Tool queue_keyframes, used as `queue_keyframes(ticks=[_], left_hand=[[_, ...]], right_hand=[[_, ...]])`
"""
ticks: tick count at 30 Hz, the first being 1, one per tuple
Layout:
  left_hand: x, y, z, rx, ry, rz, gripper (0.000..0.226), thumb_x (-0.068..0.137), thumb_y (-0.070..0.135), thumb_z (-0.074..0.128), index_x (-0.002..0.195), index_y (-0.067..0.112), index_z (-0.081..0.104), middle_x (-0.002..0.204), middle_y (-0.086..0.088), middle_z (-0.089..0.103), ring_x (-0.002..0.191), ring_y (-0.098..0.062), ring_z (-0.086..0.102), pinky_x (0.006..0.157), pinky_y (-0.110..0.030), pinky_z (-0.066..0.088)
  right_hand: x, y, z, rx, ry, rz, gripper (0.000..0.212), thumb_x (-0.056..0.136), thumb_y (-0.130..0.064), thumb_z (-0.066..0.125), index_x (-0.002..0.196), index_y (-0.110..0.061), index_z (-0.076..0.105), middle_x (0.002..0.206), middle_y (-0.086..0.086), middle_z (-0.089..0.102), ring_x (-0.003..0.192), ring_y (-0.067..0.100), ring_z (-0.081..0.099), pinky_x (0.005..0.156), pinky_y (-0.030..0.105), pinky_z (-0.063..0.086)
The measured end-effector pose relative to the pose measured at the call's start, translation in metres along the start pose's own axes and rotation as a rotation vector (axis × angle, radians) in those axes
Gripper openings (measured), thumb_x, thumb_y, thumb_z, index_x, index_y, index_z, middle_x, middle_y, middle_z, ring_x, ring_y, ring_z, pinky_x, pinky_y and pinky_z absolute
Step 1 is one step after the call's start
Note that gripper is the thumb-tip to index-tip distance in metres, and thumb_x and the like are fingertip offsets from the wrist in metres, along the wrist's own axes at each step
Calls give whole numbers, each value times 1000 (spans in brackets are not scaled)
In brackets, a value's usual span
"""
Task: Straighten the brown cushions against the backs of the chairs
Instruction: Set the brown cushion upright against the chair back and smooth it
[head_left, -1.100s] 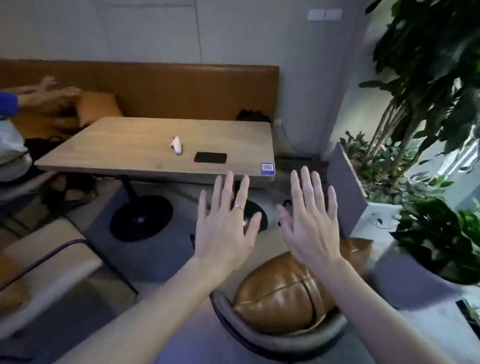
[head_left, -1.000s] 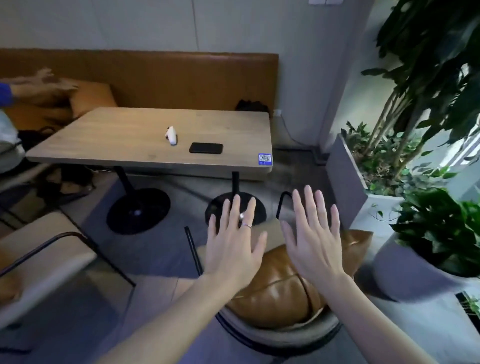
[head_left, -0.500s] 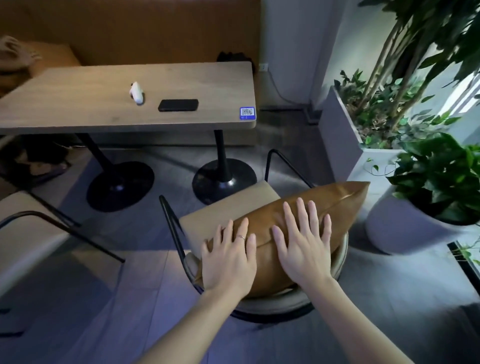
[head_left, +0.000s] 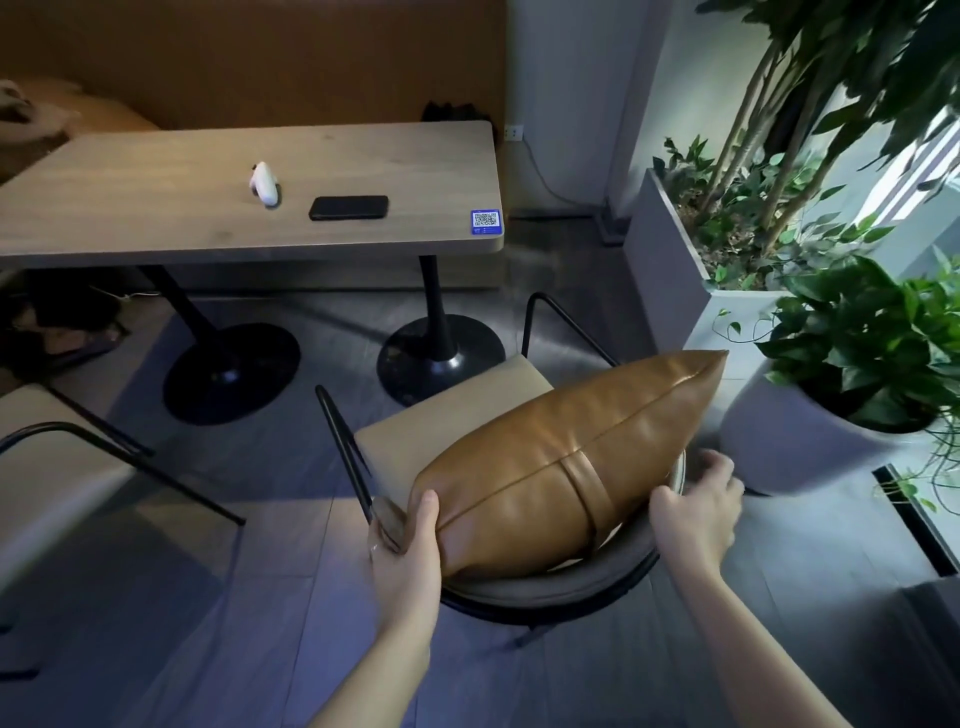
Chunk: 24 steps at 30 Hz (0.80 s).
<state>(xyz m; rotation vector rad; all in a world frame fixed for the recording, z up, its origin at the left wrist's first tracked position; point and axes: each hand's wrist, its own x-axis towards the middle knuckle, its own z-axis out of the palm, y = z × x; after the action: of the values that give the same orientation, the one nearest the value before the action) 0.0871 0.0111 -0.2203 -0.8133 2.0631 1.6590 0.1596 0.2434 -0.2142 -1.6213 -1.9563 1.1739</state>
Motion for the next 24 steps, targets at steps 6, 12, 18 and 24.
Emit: queue_keyframes(ticks=[6, 12, 18, 24], left_hand=[[-1, -4, 17, -356, -179, -343, 136, 32, 93, 73, 151, 43, 31, 151, -4, 49, 132, -38, 50, 104, -69, 39], [3, 1, 16, -366, -128, -283, 101, 48, 83, 73, 133, 34, 44, 137, -6, 59, 121, -36, 57, 103, -65, 44], [29, 16, -1, -331, -138, -226, 116, 51, 84, 71, 149, 32, 37, 144, -6, 54, 126, -36, 54, 101, -65, 45], [69, 43, -24, -349, -124, -181, 127, 41, 84, 74, 151, 35, 36, 142, -7, 56, 123, -37, 55, 99, -68, 45]], right_hand=[[22, 44, 19, 29, -341, 328, 84, 55, -21, 59, 136, -34, 38, 109, 10, 66, 99, 37, 64, 93, 59, 56], [6, 30, 23, -49, -256, 297, 77, 58, -24, 58, 133, -32, 41, 104, 14, 63, 101, 43, 59, 91, 56, 56], [0, 28, 45, -51, -275, 252, 82, 54, -30, 66, 131, -35, 41, 107, 11, 64, 101, 39, 61, 88, 56, 58], [-21, 8, 79, -34, -292, 202, 79, 57, -32, 73, 130, -31, 41, 107, 10, 65, 100, 38, 62, 89, 55, 57]])
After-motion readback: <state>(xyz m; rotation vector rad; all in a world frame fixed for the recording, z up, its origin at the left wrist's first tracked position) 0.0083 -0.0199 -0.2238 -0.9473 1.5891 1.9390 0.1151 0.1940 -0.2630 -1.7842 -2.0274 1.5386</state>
